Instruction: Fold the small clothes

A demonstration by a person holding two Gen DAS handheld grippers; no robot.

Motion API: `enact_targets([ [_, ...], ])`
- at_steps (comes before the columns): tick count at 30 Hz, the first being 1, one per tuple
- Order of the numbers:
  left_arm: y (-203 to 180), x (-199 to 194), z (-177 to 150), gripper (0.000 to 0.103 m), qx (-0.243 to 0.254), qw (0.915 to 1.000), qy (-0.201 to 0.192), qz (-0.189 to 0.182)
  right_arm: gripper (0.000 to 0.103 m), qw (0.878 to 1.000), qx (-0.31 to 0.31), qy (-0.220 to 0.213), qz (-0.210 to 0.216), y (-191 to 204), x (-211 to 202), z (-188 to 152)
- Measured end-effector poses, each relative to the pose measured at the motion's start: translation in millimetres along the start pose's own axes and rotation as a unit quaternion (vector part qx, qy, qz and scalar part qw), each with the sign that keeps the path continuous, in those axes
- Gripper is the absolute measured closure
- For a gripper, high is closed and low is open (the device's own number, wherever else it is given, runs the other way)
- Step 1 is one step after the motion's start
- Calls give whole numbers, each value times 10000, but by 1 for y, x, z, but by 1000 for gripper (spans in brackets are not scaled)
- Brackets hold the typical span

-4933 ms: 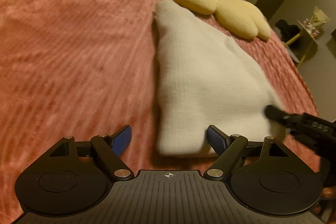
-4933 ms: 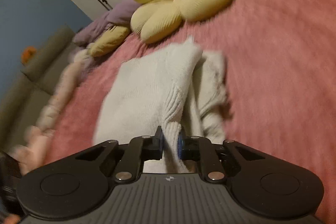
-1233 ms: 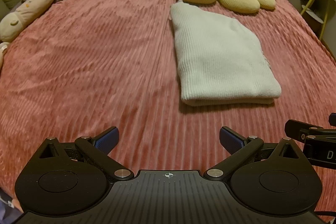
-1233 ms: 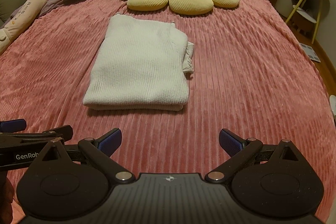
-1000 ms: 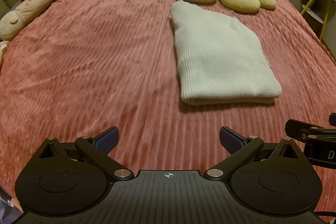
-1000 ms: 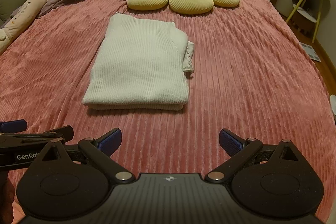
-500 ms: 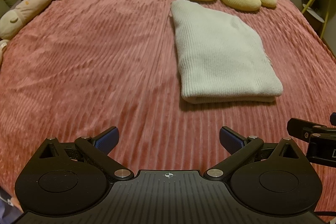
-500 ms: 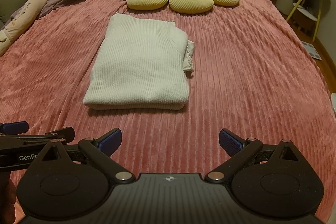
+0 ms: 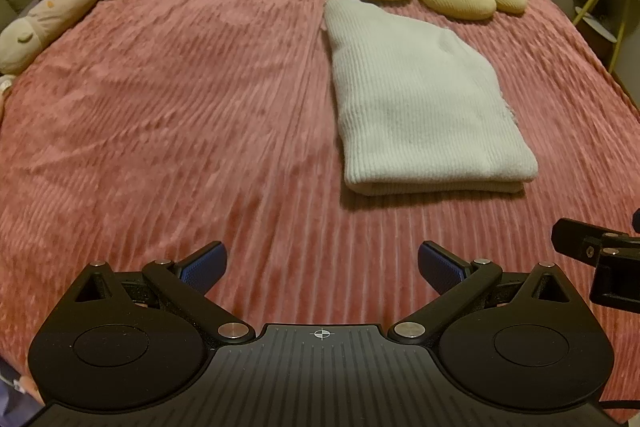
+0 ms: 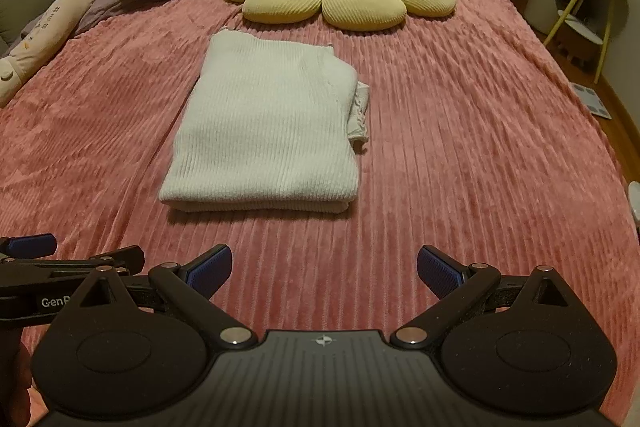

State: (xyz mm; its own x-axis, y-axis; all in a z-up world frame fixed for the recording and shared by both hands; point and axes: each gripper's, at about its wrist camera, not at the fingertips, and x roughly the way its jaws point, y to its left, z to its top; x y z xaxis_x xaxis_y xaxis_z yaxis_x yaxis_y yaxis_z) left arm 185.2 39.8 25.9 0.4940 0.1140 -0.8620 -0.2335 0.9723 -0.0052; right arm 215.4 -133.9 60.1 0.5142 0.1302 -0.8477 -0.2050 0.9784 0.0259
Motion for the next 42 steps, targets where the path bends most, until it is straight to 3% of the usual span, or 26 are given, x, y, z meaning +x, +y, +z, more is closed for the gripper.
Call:
enact_targets([
  [42, -9, -4, -2, 0, 151, 9998, -95, -65, 4, 9999, 80, -61, 38, -3, -5, -1],
])
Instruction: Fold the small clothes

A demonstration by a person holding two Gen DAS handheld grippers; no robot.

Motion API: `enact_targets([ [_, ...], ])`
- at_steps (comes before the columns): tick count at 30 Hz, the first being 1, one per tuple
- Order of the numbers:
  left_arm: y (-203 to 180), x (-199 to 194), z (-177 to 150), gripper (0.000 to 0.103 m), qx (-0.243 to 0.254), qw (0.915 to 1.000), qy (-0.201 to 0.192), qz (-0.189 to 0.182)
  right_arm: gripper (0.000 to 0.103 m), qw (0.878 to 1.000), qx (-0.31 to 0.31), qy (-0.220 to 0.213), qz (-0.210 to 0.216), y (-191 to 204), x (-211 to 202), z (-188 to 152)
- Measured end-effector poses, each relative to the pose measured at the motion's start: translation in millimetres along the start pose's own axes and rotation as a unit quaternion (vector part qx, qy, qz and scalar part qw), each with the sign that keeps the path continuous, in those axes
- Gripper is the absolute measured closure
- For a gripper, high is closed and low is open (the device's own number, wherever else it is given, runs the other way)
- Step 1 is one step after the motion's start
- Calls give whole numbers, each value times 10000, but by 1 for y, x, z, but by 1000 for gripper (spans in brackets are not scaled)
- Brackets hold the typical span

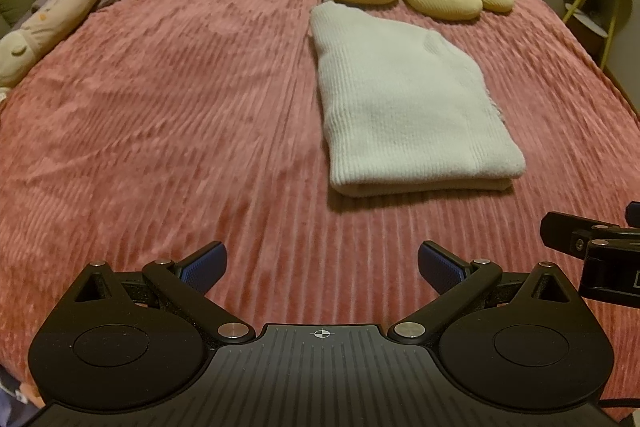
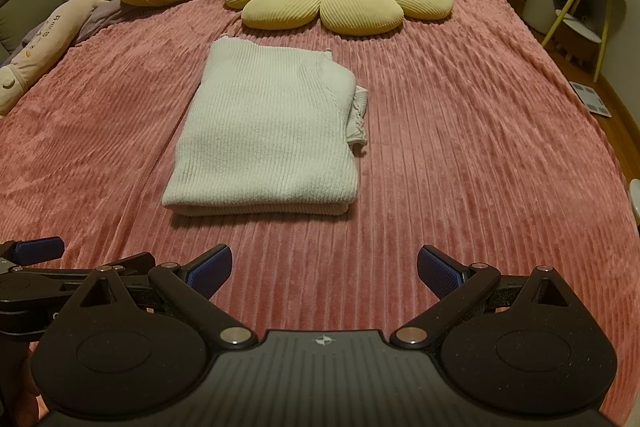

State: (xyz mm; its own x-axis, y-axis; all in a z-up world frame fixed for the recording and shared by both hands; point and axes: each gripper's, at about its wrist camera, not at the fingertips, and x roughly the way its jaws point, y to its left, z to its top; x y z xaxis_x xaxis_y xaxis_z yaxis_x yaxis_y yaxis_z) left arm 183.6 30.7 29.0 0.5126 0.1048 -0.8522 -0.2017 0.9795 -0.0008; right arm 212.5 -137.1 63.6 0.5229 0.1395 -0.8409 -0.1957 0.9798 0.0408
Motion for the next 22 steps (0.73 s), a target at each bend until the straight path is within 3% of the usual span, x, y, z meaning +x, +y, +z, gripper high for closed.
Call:
enact_targets([
  [22, -5, -1, -3, 0, 129, 9999, 61, -96, 4, 10000, -11, -16, 0, 0, 0, -2],
])
